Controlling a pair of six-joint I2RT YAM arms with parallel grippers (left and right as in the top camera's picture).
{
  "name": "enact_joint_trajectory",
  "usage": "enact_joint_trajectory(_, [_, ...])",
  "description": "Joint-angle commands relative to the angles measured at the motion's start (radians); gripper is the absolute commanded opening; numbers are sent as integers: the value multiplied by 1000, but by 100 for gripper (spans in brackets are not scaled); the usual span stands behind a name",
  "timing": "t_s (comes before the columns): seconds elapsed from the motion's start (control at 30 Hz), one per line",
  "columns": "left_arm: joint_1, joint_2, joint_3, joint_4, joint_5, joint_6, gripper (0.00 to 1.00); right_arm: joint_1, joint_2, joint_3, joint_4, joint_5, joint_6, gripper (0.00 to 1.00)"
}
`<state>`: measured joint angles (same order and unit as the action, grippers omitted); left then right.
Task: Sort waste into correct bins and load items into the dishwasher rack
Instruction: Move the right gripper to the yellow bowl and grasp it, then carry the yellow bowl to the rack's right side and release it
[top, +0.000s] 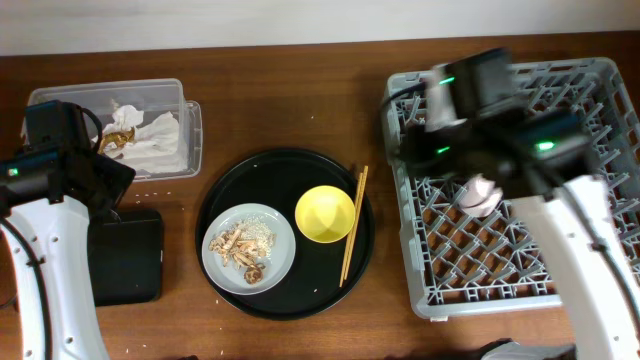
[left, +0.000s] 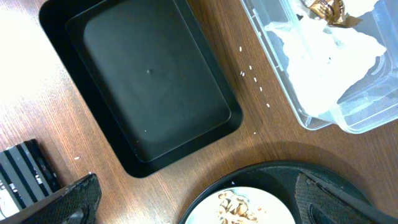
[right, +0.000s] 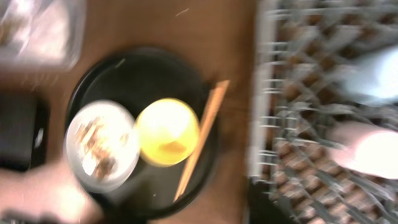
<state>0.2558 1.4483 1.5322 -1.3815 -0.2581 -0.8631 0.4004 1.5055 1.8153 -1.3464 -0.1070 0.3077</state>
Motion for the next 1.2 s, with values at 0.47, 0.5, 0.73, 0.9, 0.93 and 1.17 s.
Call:
enact_joint_trajectory(0.47, [3,0,0,0,-7,5,99,395,647,-67,282,123,421,39])
enact_joint_trajectory(0.5, [3,0,0,0,-7,5,99,396,660,-67,291,122,442,40])
enact_joint_trajectory(0.73, [3,0,0,0,-7,5,99,403,725,-74,364,126,461,34])
enact_joint_trajectory(0.9, [3,0,0,0,-8,5,99,398,715,-32,335,134,460,11])
enact_joint_trajectory(0.93, [3,0,0,0,-7,5,99,397,711,-3,303,130,460,4])
enact_joint_trajectory(1.17, [3,0,0,0,-7,5,99,354,711,510,-89,9,238,4])
